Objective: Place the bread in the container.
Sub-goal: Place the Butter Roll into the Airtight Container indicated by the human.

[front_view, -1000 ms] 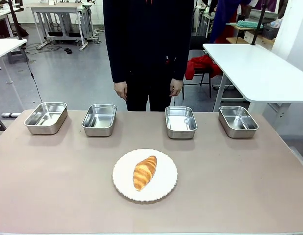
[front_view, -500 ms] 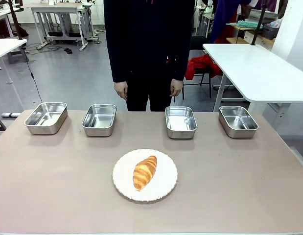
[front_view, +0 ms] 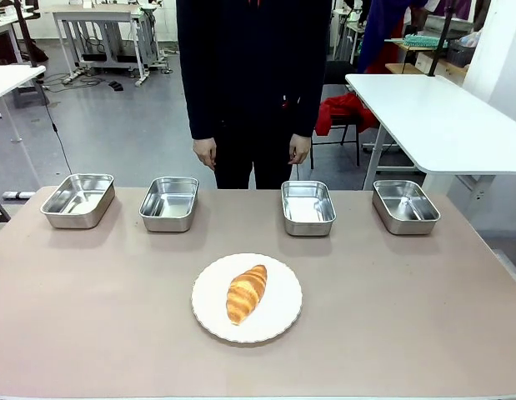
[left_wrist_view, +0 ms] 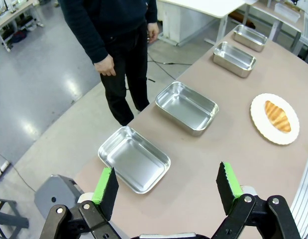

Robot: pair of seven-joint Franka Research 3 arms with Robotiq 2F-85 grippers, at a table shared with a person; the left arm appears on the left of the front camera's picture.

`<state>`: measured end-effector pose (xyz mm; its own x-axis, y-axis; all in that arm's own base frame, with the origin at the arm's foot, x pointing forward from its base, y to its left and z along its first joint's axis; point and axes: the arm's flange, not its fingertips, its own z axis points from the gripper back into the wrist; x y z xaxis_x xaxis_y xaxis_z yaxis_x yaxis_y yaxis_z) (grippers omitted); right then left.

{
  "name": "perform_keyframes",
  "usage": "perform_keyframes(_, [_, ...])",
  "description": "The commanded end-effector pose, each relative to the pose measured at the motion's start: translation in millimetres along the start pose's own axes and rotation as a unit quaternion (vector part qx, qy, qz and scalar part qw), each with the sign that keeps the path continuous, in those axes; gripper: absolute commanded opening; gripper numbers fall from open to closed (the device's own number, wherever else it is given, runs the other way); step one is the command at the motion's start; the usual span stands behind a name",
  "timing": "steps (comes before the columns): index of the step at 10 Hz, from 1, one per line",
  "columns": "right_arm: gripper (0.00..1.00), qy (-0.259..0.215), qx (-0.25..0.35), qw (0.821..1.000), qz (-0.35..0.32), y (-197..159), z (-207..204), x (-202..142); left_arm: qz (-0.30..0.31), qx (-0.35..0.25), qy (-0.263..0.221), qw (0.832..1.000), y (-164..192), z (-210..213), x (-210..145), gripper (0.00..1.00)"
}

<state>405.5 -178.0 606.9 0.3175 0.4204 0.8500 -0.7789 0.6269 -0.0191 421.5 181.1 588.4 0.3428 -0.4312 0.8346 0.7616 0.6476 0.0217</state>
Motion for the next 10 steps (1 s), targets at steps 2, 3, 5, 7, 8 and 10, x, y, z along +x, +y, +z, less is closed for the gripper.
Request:
perform_keyframes(2, [1.0,-0.007,0.0,1.0,0.004,1.9,-0.3,1.5,-0.007,0.0,-0.004,1.0,-1.2,1.2,0.4,1.0])
perform_keyframes(3, [1.0,-0.007,0.0,1.0,0.004,1.9,-0.3,1.5,-0.007,0.0,-0.004,1.0,-1.2,1.2,0.4,1.0])
perform_keyframes(5, [1.0,-0.007,0.0,1.0,0.004,1.9,-0.3,1.5,-0.007,0.0,-0.004,1.0,-1.2,1.2,0.4,1.0])
perform_keyframes(7, [1.0,-0.007,0.0,1.0,0.004,1.9,-0.3,1.5,-0.007,0.0,-0.004,1.0,-1.2,1.2,0.4,1.0])
perform_keyframes(8, [1.0,-0.007,0.0,1.0,0.004,1.9,-0.3,1.5,-0.007,0.0,-0.004,1.0,-1.2,1.2,0.4,1.0])
perform_keyframes(10, [1.0,-0.007,0.0,1.0,0.004,1.9,-0.3,1.5,-0.007,0.0,-0.004,1.0,-1.2,1.2,0.4,1.0])
